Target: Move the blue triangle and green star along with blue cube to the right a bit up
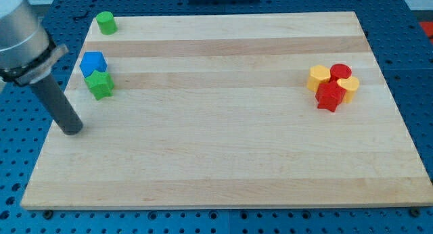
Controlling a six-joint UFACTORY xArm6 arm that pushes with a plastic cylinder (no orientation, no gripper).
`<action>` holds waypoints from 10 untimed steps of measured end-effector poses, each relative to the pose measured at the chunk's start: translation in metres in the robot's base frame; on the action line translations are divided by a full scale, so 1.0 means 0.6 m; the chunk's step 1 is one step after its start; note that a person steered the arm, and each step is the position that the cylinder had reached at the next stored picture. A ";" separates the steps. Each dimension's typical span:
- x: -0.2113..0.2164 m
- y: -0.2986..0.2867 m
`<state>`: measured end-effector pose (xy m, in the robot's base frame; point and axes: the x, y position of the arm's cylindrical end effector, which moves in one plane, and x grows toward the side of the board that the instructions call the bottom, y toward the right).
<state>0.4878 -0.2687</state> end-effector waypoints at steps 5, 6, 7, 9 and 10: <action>-0.186 -0.021; -0.171 0.076; -0.168 0.080; -0.173 0.190; -0.187 0.244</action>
<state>0.3757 -0.1223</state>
